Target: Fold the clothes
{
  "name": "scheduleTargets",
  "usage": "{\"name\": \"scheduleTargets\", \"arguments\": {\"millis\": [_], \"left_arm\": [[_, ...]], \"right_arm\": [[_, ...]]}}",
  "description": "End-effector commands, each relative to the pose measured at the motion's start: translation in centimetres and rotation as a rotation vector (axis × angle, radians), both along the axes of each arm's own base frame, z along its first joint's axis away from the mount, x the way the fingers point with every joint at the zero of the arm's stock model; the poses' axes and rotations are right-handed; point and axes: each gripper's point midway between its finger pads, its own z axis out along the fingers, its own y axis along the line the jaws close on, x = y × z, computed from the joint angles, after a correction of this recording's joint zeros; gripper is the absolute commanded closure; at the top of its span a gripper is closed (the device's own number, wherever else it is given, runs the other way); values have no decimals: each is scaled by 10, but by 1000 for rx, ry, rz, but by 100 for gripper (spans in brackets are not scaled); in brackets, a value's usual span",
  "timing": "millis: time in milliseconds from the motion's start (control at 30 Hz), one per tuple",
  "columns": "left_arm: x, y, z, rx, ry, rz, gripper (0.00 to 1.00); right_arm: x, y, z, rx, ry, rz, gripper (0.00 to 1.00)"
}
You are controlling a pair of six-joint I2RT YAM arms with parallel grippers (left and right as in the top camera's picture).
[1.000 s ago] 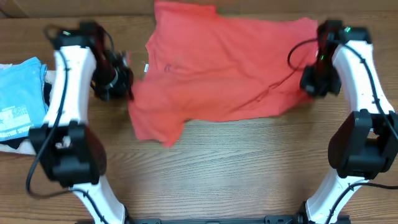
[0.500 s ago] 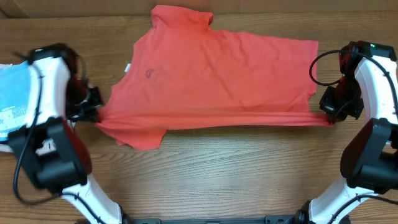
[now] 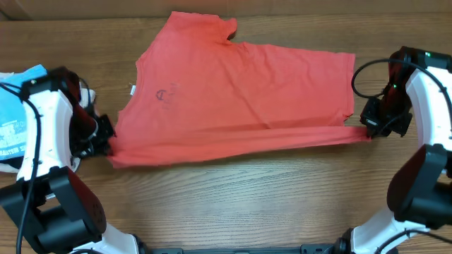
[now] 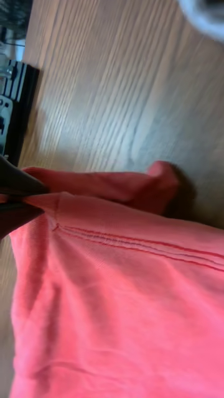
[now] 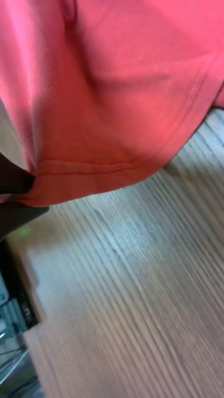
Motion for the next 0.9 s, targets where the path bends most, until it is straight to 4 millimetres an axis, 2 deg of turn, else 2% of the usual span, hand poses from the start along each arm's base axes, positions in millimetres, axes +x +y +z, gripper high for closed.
{"name": "scheduleTargets", "arguments": {"millis": [0,200,333,500,700,867], "left_arm": [[-11,-4,-7,-8,8,27,96],[-23,-16,-15,-36,23,24,96],[-40,-22,-13,-28,20,41,96],[-69,-26,-2,40,-60,99,96],[-75,-27,21,75,-166,143,96],[-82,-31,31,72,-192,154,96]], "right_arm": [[-13,7,2,38,-49,-10,96],[-40,5,-17,21,-80,-99,96],[-52,-4,-21,6,-113,-178,96],[-62,-19,-5,-22,-180,-246,96],[-68,-26,19,-56,-272,-295,96],[-77,-22,32,-68,-307,-297,96]]}}
